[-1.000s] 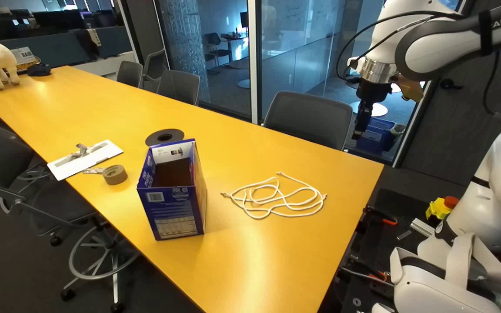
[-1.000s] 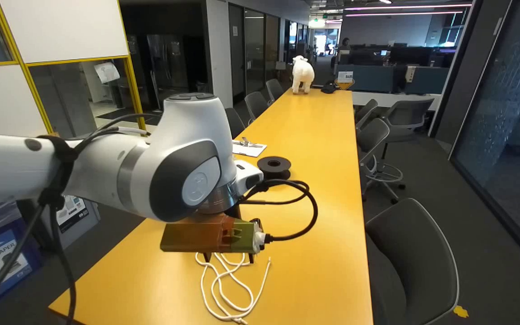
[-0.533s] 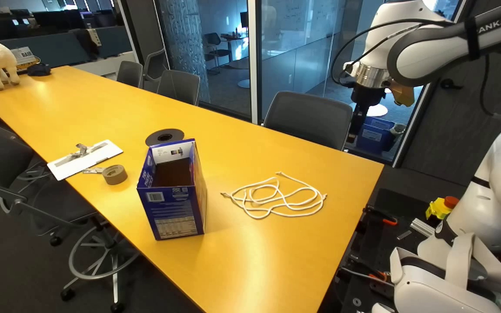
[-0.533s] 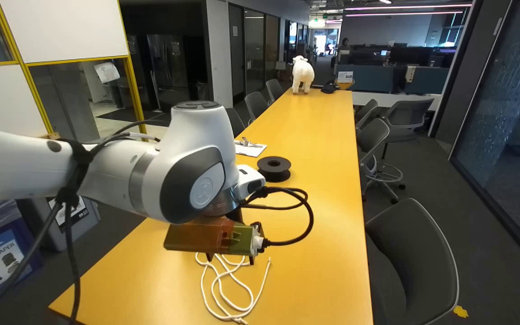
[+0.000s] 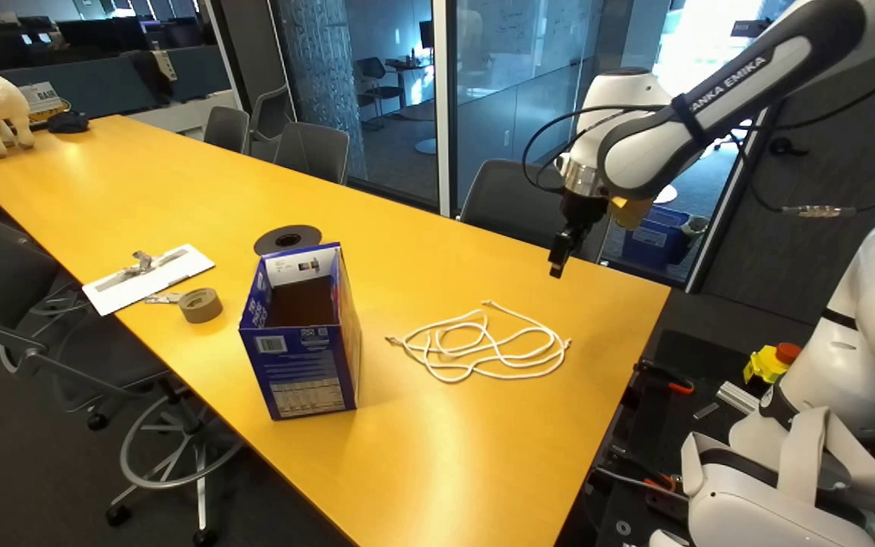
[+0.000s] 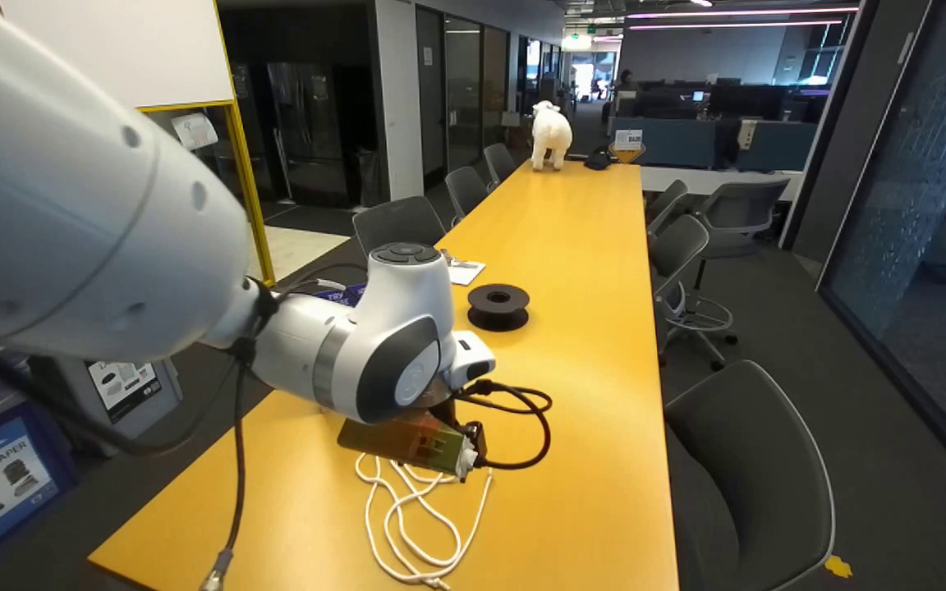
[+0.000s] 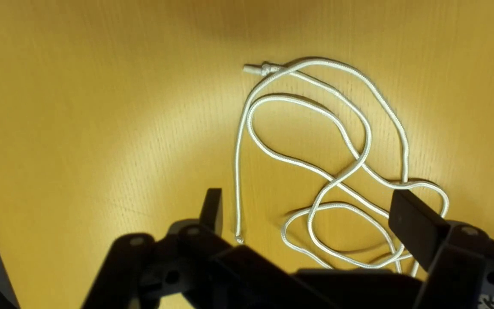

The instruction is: Put the strings inside the blue box.

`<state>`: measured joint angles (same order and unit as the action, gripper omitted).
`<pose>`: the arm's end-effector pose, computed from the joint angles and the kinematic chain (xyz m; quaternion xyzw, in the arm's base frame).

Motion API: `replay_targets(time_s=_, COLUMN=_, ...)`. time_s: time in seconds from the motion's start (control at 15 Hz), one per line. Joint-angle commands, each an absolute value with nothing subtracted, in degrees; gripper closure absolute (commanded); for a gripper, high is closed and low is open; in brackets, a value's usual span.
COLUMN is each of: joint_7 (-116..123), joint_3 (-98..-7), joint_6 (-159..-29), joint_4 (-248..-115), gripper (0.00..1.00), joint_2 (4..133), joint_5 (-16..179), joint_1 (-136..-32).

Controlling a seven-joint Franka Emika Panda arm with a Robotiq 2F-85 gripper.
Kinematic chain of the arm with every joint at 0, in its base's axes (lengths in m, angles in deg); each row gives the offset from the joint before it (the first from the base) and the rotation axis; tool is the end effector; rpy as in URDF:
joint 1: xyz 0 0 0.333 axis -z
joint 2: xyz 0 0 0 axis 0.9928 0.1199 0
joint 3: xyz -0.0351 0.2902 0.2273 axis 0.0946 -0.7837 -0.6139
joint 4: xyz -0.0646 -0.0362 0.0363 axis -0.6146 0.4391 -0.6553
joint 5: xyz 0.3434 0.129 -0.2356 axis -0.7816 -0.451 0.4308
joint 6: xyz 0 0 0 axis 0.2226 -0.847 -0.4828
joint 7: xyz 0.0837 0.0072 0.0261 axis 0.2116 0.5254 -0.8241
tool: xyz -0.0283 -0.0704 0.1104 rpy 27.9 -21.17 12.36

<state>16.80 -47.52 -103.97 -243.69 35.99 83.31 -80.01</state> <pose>0.4160 -0.0836 0.3214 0.9985 0.0059 0.0528 0.0125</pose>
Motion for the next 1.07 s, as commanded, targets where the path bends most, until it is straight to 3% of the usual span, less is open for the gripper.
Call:
replay_targets(time_s=0.0, joint_7=14.06, joint_3=-48.84, joint_6=-108.24, joint_4=-234.82, gripper=0.0, joint_2=50.74, joint_5=78.1, joint_1=-80.99)
replay_targets(time_s=0.53, joint_7=11.13, joint_3=-52.48, joint_6=-109.54, joint_4=-219.06, gripper=0.0, joint_2=72.07, joint_5=71.65, joint_1=-79.22)
replay_targets(time_s=1.0, joint_7=11.33, joint_3=-54.84, joint_6=-108.6, joint_4=-212.73, gripper=0.0, joint_2=80.76, joint_5=71.7, joint_1=-77.87)
